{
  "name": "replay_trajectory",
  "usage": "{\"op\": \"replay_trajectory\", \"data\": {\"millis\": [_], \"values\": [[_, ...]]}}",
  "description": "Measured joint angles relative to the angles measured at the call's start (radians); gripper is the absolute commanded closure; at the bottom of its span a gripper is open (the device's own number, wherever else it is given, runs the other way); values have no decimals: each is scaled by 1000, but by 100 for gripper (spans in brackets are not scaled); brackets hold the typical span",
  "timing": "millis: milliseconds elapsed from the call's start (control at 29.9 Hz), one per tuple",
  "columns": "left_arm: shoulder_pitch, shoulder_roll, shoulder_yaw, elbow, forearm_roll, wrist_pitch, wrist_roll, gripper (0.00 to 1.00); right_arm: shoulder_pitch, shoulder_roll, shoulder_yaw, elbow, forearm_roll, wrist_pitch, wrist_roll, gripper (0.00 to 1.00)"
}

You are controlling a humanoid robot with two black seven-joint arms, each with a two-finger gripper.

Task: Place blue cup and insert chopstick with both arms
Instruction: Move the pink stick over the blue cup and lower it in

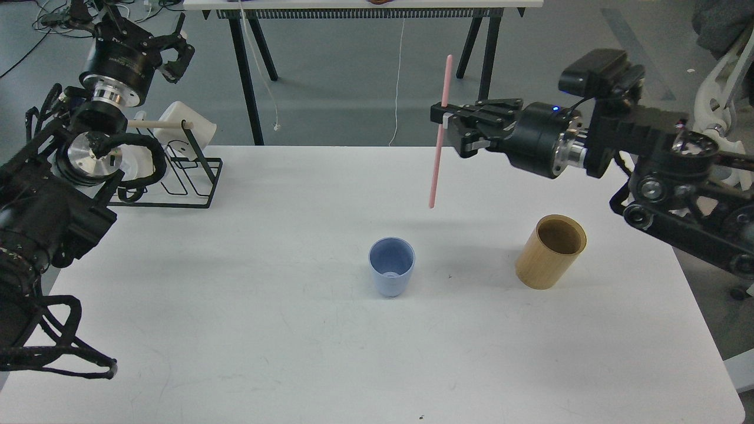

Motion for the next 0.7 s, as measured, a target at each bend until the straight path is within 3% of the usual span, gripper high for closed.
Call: {"op": "replay_trajectory", "data": {"millis": [268,502,702], "values": [[-5,-3,2,0,0,0,0,0,-59,207,-4,-148,8,-3,6,99],[-2,7,0,0,0,0,-2,0,-130,237,-8,-180,5,-1,7,98],[-1,13,1,0,0,0,-2,0,-173,242,-9,-181,5,0,3,81]]}}
